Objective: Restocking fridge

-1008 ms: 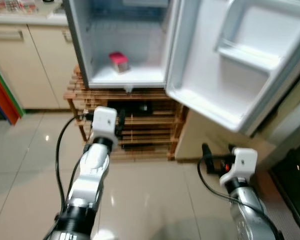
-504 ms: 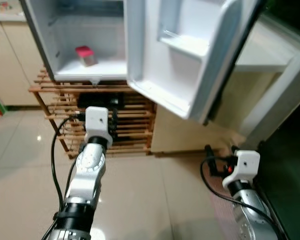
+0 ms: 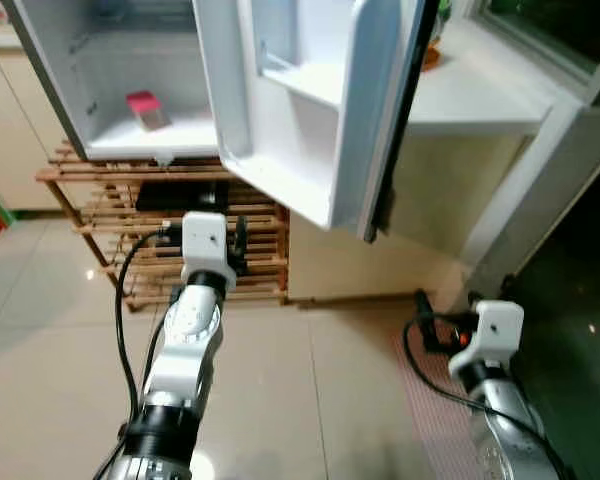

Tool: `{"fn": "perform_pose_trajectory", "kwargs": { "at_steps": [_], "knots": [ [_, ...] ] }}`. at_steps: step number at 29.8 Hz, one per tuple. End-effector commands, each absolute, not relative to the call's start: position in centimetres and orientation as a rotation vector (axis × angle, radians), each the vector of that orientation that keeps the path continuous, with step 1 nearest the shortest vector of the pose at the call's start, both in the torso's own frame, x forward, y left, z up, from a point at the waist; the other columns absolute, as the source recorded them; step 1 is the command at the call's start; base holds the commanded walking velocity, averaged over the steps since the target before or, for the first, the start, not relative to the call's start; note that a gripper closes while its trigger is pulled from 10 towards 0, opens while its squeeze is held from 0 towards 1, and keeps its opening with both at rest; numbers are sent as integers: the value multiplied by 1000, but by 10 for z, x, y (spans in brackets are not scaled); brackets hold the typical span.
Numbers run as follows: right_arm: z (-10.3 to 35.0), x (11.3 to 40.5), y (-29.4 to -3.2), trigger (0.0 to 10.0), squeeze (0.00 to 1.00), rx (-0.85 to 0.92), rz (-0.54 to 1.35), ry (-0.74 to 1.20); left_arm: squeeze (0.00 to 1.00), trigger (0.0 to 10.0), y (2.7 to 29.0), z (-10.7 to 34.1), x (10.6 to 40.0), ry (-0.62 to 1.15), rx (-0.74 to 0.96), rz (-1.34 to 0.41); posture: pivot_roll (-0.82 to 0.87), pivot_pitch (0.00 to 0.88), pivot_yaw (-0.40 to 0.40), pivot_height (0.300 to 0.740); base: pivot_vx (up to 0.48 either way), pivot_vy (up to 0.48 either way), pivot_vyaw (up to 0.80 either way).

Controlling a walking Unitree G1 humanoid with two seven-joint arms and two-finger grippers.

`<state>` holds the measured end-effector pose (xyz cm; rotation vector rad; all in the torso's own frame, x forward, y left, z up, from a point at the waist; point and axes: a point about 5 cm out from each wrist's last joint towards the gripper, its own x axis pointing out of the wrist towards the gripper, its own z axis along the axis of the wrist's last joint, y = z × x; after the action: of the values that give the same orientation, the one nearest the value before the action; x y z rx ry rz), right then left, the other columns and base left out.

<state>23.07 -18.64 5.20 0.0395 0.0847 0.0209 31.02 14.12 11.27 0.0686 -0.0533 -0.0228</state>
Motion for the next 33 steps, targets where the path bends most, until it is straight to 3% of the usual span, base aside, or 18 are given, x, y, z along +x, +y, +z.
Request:
{"fn": "perform_pose_trajectory", "kwargs": {
  "at_steps": [1,11,21,32,33],
  "knots": [
    [58,233,-187,10000,0,38,18,68,0,10000,141,118,311,-77,69,-22,21,6,-14,740,435,0,0],
    [58,237,-197,10000,0,26,5,72,0,10000,137,117,311,-71,83,-62,22,11,-15,740,414,168,0],
    [50,234,-201,10000,0,25,-18,95,0,10000,142,108,313,-21,74,-43,22,12,-9,740,0,0,0],
    [44,236,-229,10000,0,-39,-129,125,0,10000,141,45,323,297,160,-87,19,37,-4,740,0,0,0],
    [52,245,-247,10000,0,-65,-188,101,0,10000,133,25,315,394,224,-144,16,57,-1,740,0,0,0]
  ]
}}
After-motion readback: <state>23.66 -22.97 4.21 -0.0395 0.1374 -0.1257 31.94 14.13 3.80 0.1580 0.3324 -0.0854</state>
